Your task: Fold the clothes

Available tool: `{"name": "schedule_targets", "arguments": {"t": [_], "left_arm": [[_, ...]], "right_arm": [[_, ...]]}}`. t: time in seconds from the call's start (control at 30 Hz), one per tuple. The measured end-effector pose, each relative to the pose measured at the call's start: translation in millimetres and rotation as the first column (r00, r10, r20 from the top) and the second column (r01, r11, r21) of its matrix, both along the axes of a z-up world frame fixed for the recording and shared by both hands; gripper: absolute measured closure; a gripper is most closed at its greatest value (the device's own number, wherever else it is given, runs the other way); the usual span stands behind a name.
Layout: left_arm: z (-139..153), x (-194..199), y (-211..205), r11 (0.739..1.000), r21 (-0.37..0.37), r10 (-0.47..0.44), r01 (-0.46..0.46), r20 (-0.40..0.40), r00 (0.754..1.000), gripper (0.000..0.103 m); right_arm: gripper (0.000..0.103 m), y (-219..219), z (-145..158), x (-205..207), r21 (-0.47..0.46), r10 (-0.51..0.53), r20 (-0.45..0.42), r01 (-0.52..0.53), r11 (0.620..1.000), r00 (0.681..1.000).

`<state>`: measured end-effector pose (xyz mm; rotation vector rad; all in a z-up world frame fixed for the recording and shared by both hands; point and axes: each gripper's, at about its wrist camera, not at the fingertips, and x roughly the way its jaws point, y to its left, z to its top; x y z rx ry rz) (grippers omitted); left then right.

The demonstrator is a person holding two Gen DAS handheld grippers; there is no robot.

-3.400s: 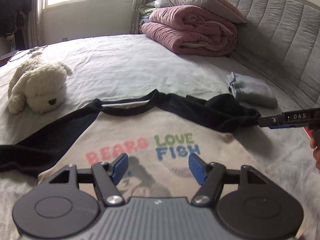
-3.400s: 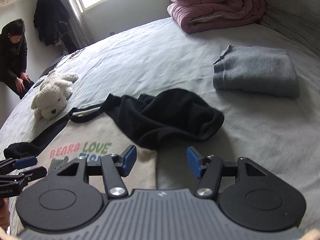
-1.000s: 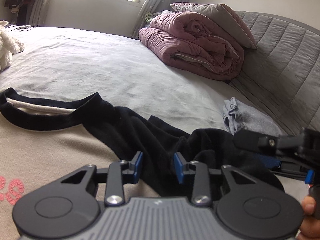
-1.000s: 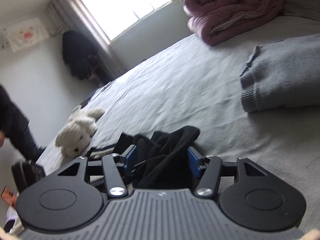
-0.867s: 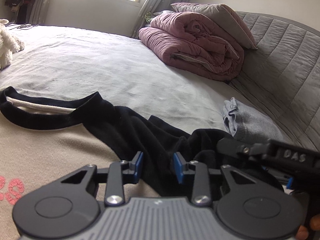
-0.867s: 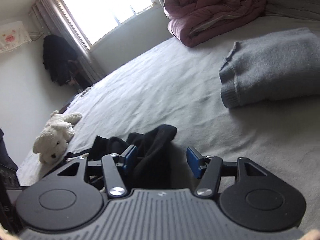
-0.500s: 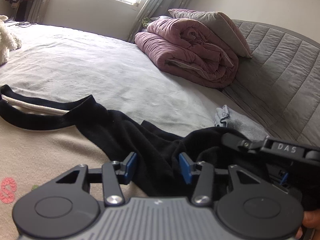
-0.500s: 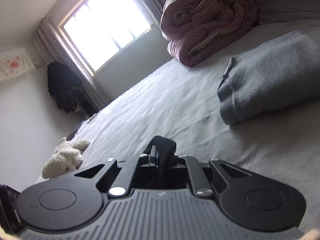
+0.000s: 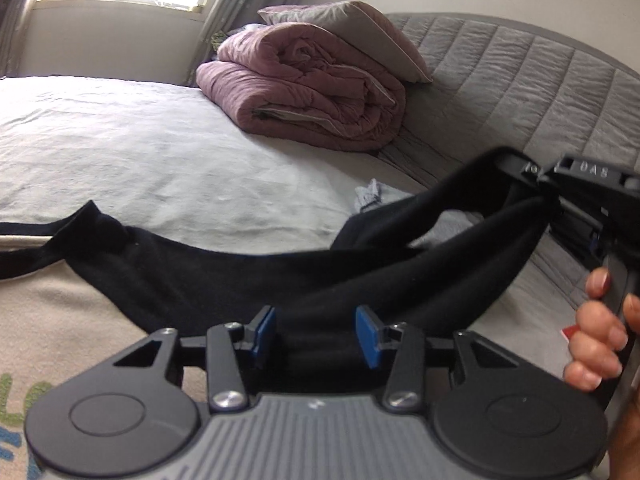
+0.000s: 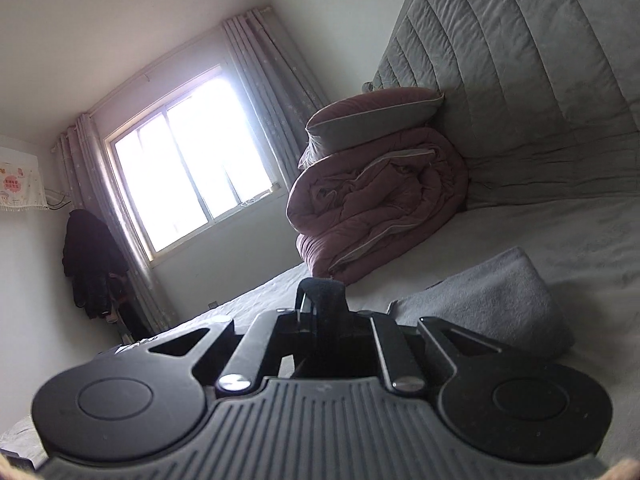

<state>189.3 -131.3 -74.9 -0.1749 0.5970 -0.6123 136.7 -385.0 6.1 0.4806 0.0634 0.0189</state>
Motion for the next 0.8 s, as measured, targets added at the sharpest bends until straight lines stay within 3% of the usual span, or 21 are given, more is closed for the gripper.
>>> {"name": "schedule_targets", "arguments": {"t": [0.13, 0.23, 0.33, 0.43, 0.5, 0.6, 0.67, 0.7, 0.8], "left_arm": [[-5.8, 3.0, -3.6, 0.999, 0.027, -0.016, 0.017, -0.037, 0.999, 0.059], [-8.7, 5.4, -1.2, 1.0, 0.02, -0.016, 0.017, -0.061, 0.998, 0.059], [-9.5, 4.4, -1.4, 0.999, 0.025, -0.019, 0.021, -0.06, 0.998, 0.059], [-10.2, 4.4, -1.9, 0.999, 0.029, -0.022, 0.024, -0.064, 0.998, 0.058], [-10.5, 5.0, -1.5, 0.999, 0.027, -0.024, 0.026, -0.066, 0.998, 0.058], [-10.8, 5.4, -1.1, 0.999, 0.026, -0.026, 0.027, -0.068, 0.997, 0.057], [-10.9, 5.4, -1.0, 0.999, 0.026, -0.026, 0.028, -0.069, 0.997, 0.057], [-10.9, 5.4, -0.9, 0.999, 0.026, -0.027, 0.028, -0.069, 0.997, 0.057], [-11.3, 6.1, -0.8, 0.999, 0.024, -0.027, 0.029, -0.07, 0.997, 0.057]], "right_arm": [[0.092, -0.4, 13.0, 5.6, -0.115, 0.019, -0.123, -0.033, 0.993, 0.992], [0.092, 7.7, 9.2, 11.3, -0.277, 0.021, -0.289, -0.105, 0.955, 0.957], [0.092, 16.7, -4.8, 12.8, -0.421, -0.025, -0.409, -0.165, 0.892, 0.912], [0.092, 25.8, -18.9, 14.3, -0.544, -0.092, -0.514, -0.241, 0.804, 0.853], [0.092, 29.0, -28.4, 14.8, -0.586, -0.113, -0.559, -0.295, 0.755, 0.821], [0.085, 27.1, -41.6, 18.7, -0.605, -0.136, -0.619, -0.359, 0.711, 0.773], [0.068, 26.1, -41.3, 15.1, -0.619, -0.154, -0.621, -0.36, 0.698, 0.769], [0.064, 23.4, -38.2, 12.8, -0.619, -0.151, -0.611, -0.35, 0.704, 0.777], [0.051, 13.6, -20.6, 2.7, -0.591, -0.109, -0.562, -0.306, 0.747, 0.82]]}}
